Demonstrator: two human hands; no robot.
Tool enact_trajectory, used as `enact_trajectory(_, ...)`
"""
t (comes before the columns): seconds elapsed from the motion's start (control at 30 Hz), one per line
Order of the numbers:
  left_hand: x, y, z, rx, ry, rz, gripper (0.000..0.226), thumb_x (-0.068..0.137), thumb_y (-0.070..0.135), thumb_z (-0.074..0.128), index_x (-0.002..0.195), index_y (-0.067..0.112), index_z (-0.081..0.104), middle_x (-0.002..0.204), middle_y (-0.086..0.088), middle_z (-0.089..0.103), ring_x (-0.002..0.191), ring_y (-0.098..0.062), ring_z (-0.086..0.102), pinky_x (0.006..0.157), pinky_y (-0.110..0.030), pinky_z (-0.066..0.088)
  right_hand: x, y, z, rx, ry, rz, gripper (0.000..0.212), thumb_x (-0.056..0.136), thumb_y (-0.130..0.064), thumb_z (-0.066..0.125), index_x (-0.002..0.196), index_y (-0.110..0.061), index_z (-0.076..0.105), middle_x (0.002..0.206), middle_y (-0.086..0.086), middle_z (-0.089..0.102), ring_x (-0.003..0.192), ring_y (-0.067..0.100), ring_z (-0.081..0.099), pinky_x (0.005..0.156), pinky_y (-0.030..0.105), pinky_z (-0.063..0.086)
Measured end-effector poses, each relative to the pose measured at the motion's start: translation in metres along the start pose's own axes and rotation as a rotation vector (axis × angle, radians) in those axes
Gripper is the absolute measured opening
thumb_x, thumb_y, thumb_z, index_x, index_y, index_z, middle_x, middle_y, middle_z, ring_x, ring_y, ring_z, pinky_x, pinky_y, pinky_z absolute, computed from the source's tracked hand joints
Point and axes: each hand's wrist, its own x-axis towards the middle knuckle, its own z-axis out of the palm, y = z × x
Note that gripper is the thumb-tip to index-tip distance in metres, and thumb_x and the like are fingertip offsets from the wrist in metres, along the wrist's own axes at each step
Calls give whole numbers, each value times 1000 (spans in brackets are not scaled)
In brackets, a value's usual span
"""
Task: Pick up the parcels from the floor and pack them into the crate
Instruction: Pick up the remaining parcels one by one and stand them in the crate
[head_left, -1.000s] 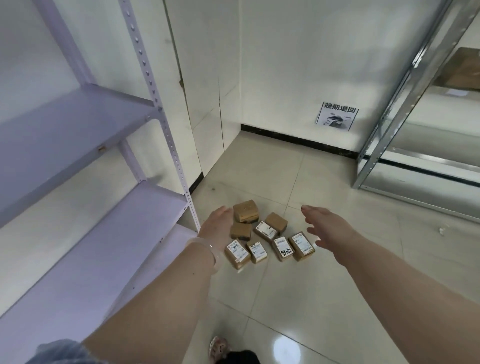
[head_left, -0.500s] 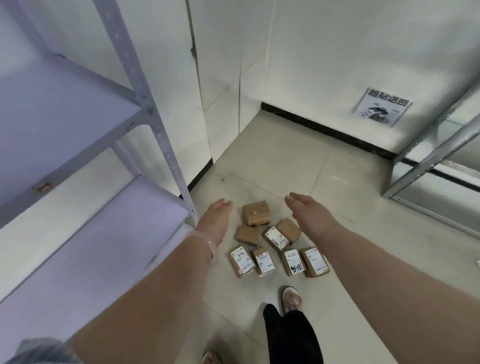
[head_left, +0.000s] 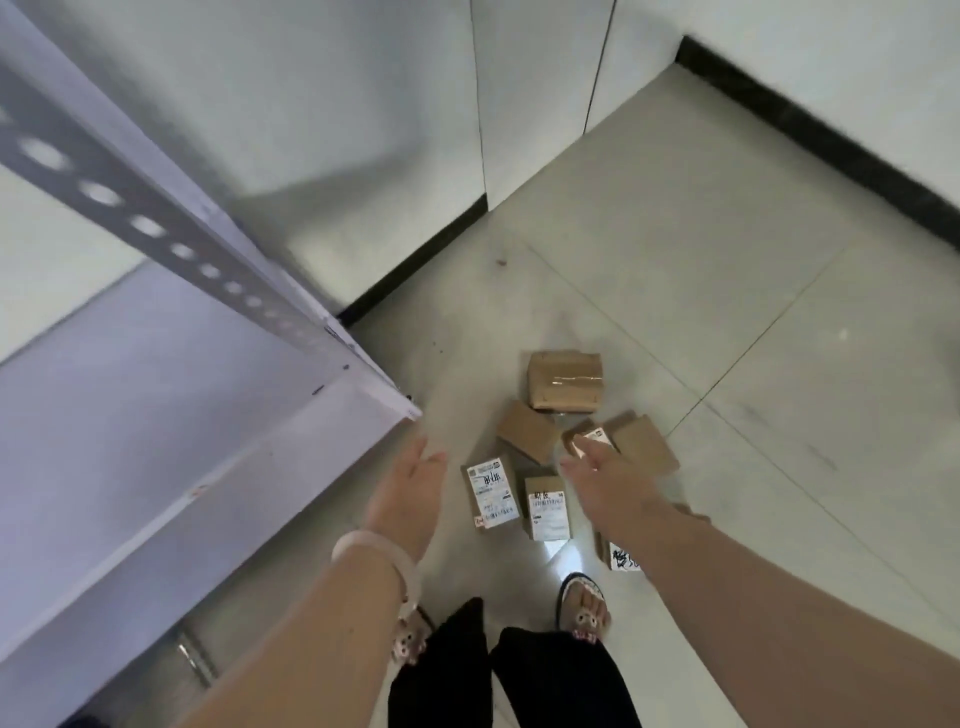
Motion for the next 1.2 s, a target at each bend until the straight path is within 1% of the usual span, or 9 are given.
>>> enact_trajectory(0.3,194,-172,97,69,-8,-189,59,98,40,41,151,33,18,160,-1,20,146,-22,23,119,-39,17,211,115,148,-126,-162,96,55,99,-30,43,149,-19,26,148,8,40,132,27,40,106,35,32)
enact_trajectory(0.43,247,-234,122,34,-43,-268,61,98,40,39,152,33,11,163,3,10,149,-23,14,121,-41,12,260,151,200,-45,-152,210,60,100,-31,39,152,-29,11,133,6,56,96,19,52,85,31,39)
enact_trajectory(0.5,270,-253,129,-23,-51,-300,63,98,40,40,153,31,10,163,1,11,148,-25,17,121,-41,15,278,163,217,-44,-138,204,62,99,-33,40,152,-30,9,136,6,55,102,19,54,90,33,40)
enact_trajectory(0.57,287,-265,133,-57,-51,-322,62,99,38,41,153,31,11,159,1,24,137,-24,40,107,-25,35,292,170,230,-94,-128,206,63,98,-33,39,153,-26,9,142,7,48,120,25,52,103,41,40)
enact_trajectory(0.67,291,-270,140,-177,-106,-331,51,102,28,39,150,31,24,113,13,61,71,2,58,47,-5,46,302,173,243,-274,-94,195,57,95,-30,38,150,-23,23,138,7,51,125,28,47,103,46,41)
enact_trajectory(0.73,288,-275,141,-228,-146,-300,33,102,24,38,131,36,47,102,12,66,76,-1,62,51,-13,49,300,169,248,-255,-63,192,46,93,-28,37,139,-27,40,126,6,58,115,27,54,97,46,46)
enact_trajectory(0.87,265,-265,121,-311,-120,-254,30,101,23,37,89,42,57,102,6,71,78,-6,70,47,-14,51,269,148,239,41,-32,167,37,92,-22,41,124,-33,54,108,0,66,88,19,67,75,37,57)
enact_trajectory(1.03,217,-187,76,-318,-157,-82,32,102,24,32,116,28,61,101,-1,75,72,-1,72,48,-8,50,204,81,189,304,29,72,28,94,-20,46,112,-38,56,101,-2,70,77,10,67,47,14,49)
enact_trajectory(1.2,139,-54,23,-335,-186,89,32,102,22,32,113,25,62,75,8,76,59,-2,70,45,-14,51,106,-22,96,383,97,-87,37,92,-10,42,115,-27,65,105,3,71,81,14,71,52,16,53)
